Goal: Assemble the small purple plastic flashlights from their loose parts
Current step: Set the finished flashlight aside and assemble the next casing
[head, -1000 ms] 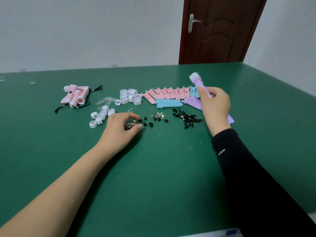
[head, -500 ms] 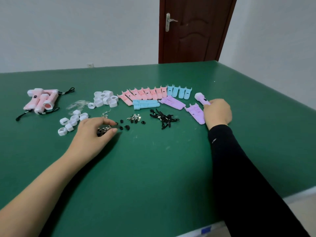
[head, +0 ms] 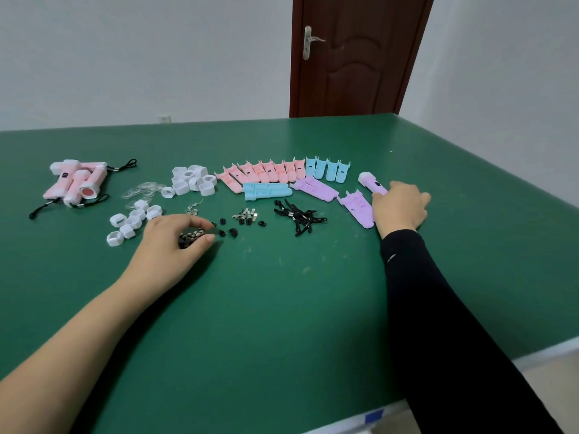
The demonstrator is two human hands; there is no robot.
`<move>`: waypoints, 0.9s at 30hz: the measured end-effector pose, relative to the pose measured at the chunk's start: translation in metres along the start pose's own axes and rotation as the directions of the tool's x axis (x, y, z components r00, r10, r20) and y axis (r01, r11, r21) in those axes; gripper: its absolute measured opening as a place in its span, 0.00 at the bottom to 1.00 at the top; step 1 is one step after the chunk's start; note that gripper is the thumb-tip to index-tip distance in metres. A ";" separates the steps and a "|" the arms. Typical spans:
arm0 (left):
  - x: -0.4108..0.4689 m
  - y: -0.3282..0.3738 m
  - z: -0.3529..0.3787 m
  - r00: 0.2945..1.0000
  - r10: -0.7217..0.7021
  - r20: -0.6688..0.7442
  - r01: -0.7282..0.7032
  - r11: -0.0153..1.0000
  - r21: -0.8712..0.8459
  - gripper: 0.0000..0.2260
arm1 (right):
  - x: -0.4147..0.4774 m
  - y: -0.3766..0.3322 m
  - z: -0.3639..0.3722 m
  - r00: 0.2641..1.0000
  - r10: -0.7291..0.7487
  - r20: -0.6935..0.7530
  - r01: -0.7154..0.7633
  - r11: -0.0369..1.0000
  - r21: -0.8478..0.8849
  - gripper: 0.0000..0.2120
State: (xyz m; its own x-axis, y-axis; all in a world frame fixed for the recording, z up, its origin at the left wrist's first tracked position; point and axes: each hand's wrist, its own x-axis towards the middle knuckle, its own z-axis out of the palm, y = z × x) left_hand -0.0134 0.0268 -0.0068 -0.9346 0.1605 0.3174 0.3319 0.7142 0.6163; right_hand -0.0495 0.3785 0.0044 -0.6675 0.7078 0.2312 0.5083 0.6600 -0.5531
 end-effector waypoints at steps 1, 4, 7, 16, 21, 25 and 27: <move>0.000 0.000 0.000 1.000 0.003 0.000 -0.003 1.000 0.002 0.06 | -0.001 -0.002 -0.004 0.999 -0.032 -0.039 0.033 0.999 0.021 0.17; 0.001 -0.001 0.000 1.000 0.007 0.004 -0.007 1.000 0.006 0.05 | -0.007 -0.018 -0.013 0.973 -0.221 -0.074 0.227 0.971 0.082 0.17; 0.001 -0.001 0.001 1.000 0.003 0.000 -0.003 1.000 0.003 0.05 | -0.027 -0.037 -0.005 0.925 -0.364 0.112 0.375 0.922 -0.100 0.10; 0.001 -0.001 0.001 1.000 -0.004 -0.005 0.004 1.000 -0.006 0.05 | -0.032 -0.035 0.003 0.945 -0.259 0.198 0.290 0.945 -0.148 0.04; 0.001 -0.002 0.002 1.000 0.000 -0.011 -0.001 1.000 -0.003 0.05 | -0.033 -0.037 0.006 0.924 -0.318 0.211 0.341 0.936 -0.083 0.07; 0.002 -0.002 0.003 1.000 -0.007 -0.012 0.007 1.000 -0.005 0.05 | -0.039 -0.039 0.005 0.905 -0.389 0.171 0.397 0.918 -0.009 0.10; 0.001 -0.001 0.002 1.000 -0.016 -0.015 0.016 1.000 -0.010 0.05 | -0.039 -0.039 0.000 0.924 -0.377 0.058 0.377 0.926 0.020 0.11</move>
State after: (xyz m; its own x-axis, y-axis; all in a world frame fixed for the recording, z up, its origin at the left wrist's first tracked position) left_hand -0.0152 0.0274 -0.0089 -0.9377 0.1387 0.3185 0.3184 0.7098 0.6283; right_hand -0.0431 0.3247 0.0172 -0.8400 0.3910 0.3762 0.2085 0.8727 -0.4414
